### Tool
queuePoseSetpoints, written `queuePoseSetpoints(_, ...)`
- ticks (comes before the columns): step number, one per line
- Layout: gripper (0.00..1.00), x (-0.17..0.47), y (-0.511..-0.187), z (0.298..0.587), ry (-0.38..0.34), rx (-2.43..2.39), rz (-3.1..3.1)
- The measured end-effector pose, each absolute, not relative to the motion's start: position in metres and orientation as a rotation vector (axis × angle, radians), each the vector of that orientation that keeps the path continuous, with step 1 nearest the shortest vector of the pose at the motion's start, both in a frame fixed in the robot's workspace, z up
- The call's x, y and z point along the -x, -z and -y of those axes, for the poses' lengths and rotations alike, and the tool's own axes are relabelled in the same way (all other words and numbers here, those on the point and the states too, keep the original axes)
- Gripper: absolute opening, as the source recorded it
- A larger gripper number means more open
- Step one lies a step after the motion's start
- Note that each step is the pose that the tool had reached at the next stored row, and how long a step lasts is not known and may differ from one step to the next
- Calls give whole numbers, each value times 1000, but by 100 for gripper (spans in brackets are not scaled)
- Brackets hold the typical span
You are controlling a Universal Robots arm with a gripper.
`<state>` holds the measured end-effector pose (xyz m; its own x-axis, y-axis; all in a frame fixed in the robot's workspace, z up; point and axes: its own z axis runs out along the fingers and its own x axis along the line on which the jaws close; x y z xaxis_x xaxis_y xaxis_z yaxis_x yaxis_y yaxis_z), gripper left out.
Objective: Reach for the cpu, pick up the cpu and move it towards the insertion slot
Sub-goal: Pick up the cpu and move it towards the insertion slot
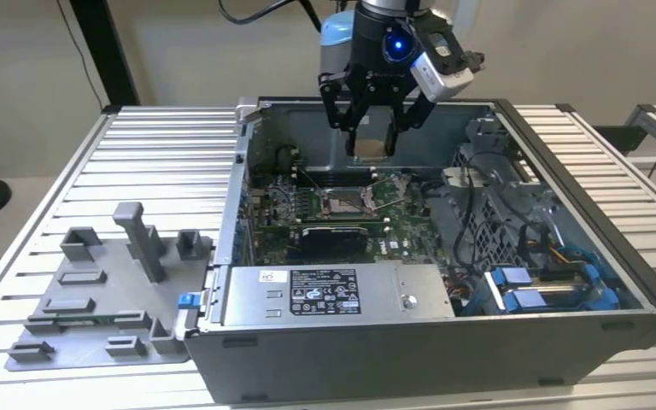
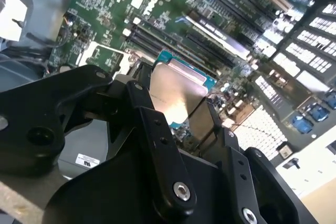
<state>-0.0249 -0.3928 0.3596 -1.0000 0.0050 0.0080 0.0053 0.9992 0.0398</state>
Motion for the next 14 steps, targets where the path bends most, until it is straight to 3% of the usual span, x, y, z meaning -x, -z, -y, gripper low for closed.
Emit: queuePoseSetpoints(14, 0, 25, -352, 348, 62, 8, 3133)
